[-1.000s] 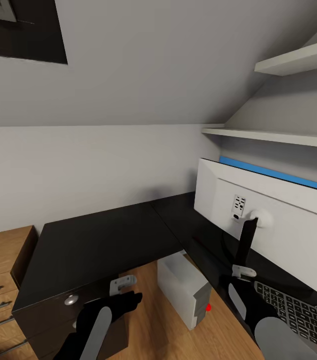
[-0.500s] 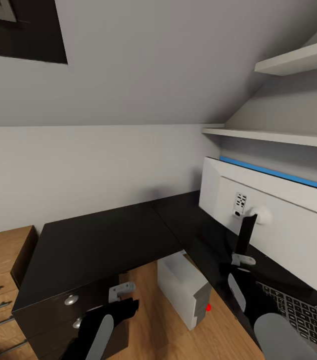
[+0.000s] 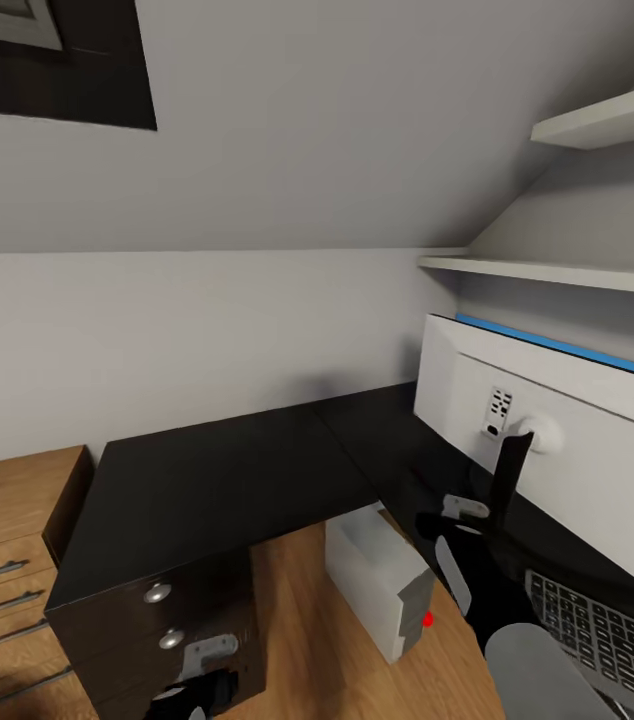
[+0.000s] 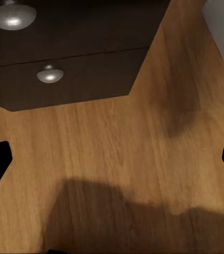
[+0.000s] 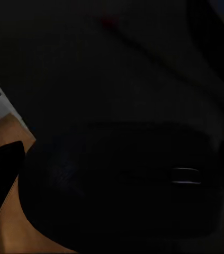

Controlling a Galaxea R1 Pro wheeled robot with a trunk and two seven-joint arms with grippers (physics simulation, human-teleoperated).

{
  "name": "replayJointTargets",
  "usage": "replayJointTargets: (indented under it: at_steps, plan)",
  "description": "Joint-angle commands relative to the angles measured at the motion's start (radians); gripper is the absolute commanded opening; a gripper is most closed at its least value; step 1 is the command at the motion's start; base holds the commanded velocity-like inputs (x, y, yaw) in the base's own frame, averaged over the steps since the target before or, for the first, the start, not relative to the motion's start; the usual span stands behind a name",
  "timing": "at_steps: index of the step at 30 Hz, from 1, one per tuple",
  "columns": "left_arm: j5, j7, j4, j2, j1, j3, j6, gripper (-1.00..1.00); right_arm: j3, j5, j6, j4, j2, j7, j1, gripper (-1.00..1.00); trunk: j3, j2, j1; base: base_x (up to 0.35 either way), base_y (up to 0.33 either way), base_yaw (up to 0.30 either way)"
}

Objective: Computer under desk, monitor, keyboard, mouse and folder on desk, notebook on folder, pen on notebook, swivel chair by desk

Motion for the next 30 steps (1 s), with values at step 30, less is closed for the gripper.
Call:
replayJointTargets:
  at_steps: [30]
  plan:
    - [-0.139, 0.008, 0.187, 0.005, 0.002, -0.007, -0.369, 1.0, 0.201, -0.071, 0.109, -0.143, 0.042, -0.001, 0.015, -1.0, -0.017, -0.001, 0.0, 0.0, 0.0, 0.266]
